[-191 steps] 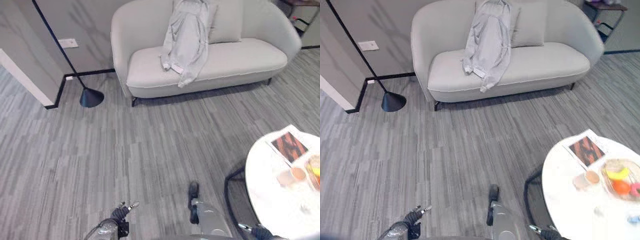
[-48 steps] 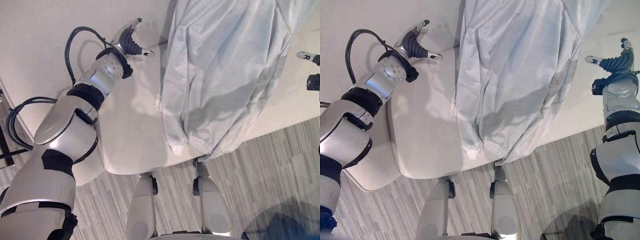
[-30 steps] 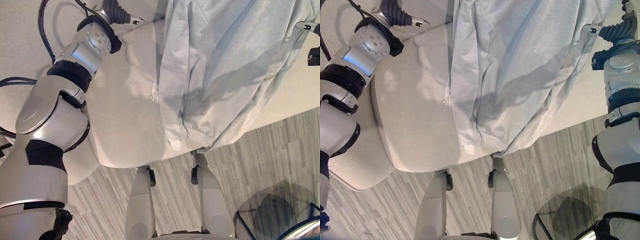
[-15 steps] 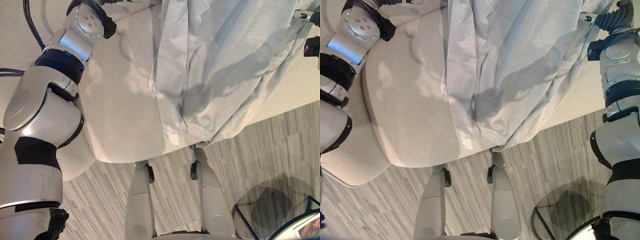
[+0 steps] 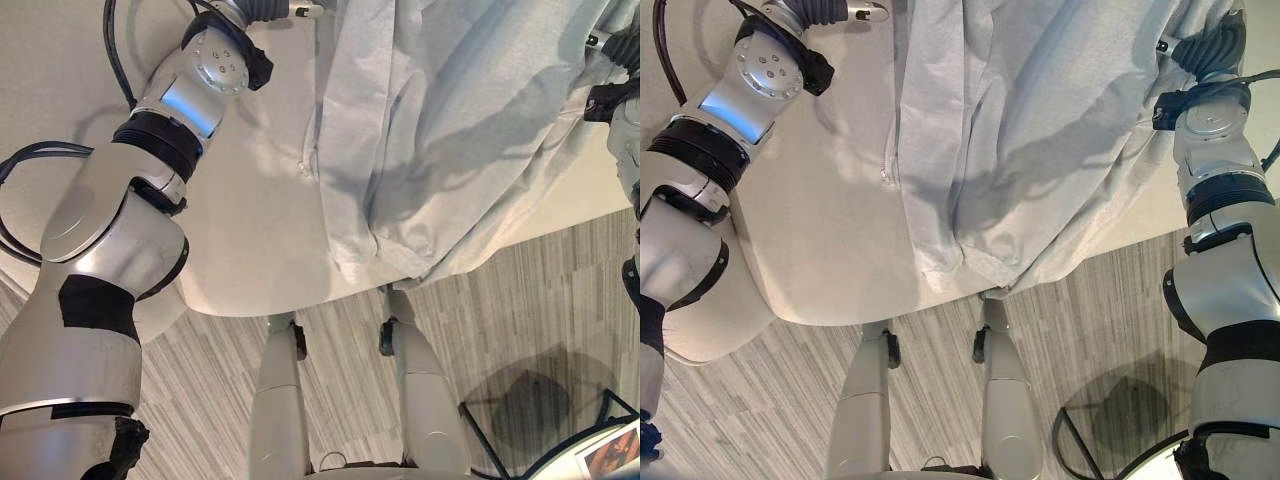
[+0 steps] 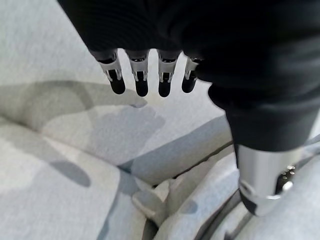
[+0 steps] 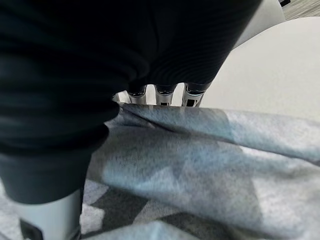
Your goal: Hang the clothes on the sofa on the clothes rack.
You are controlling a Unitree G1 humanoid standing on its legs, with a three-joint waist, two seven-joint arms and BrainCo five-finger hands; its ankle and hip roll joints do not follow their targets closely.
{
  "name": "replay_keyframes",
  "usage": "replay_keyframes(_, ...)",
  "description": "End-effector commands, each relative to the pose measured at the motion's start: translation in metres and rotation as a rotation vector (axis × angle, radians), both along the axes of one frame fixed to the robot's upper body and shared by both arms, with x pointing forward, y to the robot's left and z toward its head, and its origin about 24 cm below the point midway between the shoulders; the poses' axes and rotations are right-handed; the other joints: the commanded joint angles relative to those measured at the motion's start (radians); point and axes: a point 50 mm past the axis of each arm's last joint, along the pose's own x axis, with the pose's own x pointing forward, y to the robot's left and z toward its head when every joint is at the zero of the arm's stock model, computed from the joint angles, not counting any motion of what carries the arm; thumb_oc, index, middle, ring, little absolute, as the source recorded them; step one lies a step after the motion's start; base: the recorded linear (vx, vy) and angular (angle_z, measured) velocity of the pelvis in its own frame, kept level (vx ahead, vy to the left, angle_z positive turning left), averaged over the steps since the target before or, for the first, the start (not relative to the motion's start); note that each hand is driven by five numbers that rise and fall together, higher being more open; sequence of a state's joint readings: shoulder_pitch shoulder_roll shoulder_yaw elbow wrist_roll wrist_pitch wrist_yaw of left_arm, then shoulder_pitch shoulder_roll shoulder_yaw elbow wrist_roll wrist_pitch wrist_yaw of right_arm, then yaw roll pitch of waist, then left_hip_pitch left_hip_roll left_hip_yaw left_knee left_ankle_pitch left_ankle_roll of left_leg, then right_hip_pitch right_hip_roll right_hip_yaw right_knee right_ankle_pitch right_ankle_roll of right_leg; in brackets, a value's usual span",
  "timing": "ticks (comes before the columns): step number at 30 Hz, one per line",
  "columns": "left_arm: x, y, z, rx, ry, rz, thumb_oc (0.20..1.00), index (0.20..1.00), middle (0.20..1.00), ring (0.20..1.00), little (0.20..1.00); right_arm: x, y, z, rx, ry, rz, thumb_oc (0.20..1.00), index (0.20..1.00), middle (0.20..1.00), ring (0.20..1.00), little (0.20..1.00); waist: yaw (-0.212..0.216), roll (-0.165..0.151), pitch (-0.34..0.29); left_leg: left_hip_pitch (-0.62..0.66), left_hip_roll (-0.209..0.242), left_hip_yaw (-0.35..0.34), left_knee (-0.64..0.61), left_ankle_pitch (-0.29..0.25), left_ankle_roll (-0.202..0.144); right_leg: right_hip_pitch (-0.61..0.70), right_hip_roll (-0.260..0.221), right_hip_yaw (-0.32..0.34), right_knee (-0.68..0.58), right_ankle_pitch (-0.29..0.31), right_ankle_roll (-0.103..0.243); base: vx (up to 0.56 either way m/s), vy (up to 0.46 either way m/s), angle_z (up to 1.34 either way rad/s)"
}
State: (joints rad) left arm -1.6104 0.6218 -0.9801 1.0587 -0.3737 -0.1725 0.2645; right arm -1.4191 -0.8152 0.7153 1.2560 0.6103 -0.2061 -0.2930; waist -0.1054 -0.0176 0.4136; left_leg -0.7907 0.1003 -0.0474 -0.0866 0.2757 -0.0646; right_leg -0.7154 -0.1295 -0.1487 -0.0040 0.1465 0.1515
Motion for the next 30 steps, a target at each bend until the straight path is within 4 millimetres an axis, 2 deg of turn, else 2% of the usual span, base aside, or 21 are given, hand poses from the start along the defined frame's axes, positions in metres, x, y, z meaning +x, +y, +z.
replay_keyframes(1, -0.022, -0.001, 0.054, -0.092, -0.191, -0.053, 0.363, 0.363, 0.363, 0.363, 0.363, 0.008, 0.029, 0.012, -0.058, -0.017, 0.108, 0.200, 0.200, 0.200, 0.200, 0.200, 0.020, -0.008, 0.055, 0.138, -0.009, -0.083, -0.001, -0.132, -0.070, 0.035, 0.034, 0.054, -0.083, 0.043, 0.039, 0.00, 0.000, 0.00)
replay_keyframes(2, -0.022, -0.002, 0.054, -0.095, -0.195, -0.057, 0.200, 0.200, 0.200, 0.200, 0.200, 0.008, 0.031, 0.013, -0.066, -0.024, 0.116, 0.200, 0.200, 0.200, 0.200, 0.200, 0.021, -0.009, 0.055, 0.139, -0.010, -0.083, -0.001, -0.134, -0.068, 0.034, 0.035, 0.056, -0.083, 0.041, 0.036, 0.00, 0.000, 0.00)
replay_keyframes(12, -0.030, -0.004, 0.060, -0.150, -0.246, -0.102, 0.200, 0.200, 0.200, 0.200, 0.200, 0.006, 0.063, 0.030, -0.120, -0.129, 0.232, 0.200, 0.200, 0.200, 0.200, 0.200, 0.021, -0.007, 0.066, 0.140, -0.007, -0.090, -0.001, -0.136, -0.066, 0.029, 0.038, 0.067, -0.083, 0.038, 0.035, 0.00, 0.000, 0.00)
replay_keyframes(17, -0.033, -0.001, 0.058, -0.165, -0.274, -0.107, 0.200, 0.200, 0.200, 0.200, 0.200, -0.004, 0.078, 0.038, -0.110, -0.253, 0.316, 0.200, 0.200, 0.200, 0.200, 0.200, 0.014, -0.009, 0.070, 0.157, -0.012, -0.083, -0.001, -0.136, -0.068, 0.042, 0.038, 0.067, -0.083, 0.043, 0.032, -0.03, 0.008, 0.00)
replay_keyframes(20, -0.033, -0.001, 0.056, -0.165, -0.275, -0.106, 0.200, 0.200, 0.200, 0.200, 0.200, -0.007, 0.079, 0.036, -0.107, -0.275, 0.324, 0.200, 0.200, 0.200, 0.200, 0.200, 0.013, -0.009, 0.070, 0.163, -0.014, -0.081, -0.001, -0.136, -0.069, 0.048, 0.037, 0.063, -0.083, 0.043, 0.033, -0.02, 0.001, -0.01)
replay_keyframes(22, -0.035, 0.000, 0.055, -0.154, -0.291, -0.104, 0.200, 0.200, 0.200, 0.200, 0.200, -0.014, 0.082, 0.035, -0.097, -0.336, 0.341, 0.200, 0.200, 0.200, 0.200, 0.200, 0.010, -0.005, 0.067, 0.186, -0.013, -0.071, -0.001, -0.150, -0.073, 0.069, 0.041, 0.059, -0.083, 0.040, 0.034, -0.04, 0.000, -0.02)
replay_keyframes(30, -0.046, 0.000, 0.060, -0.191, -0.360, -0.141, 0.200, 0.200, 0.200, 0.200, 0.200, -0.044, 0.082, 0.040, -0.103, -0.530, 0.357, 0.200, 0.200, 0.200, 0.200, 0.200, -0.003, -0.002, 0.060, 0.211, -0.015, -0.057, -0.001, -0.137, -0.079, 0.105, 0.028, 0.045, -0.083, 0.048, 0.041, -0.05, -0.009, -0.02)
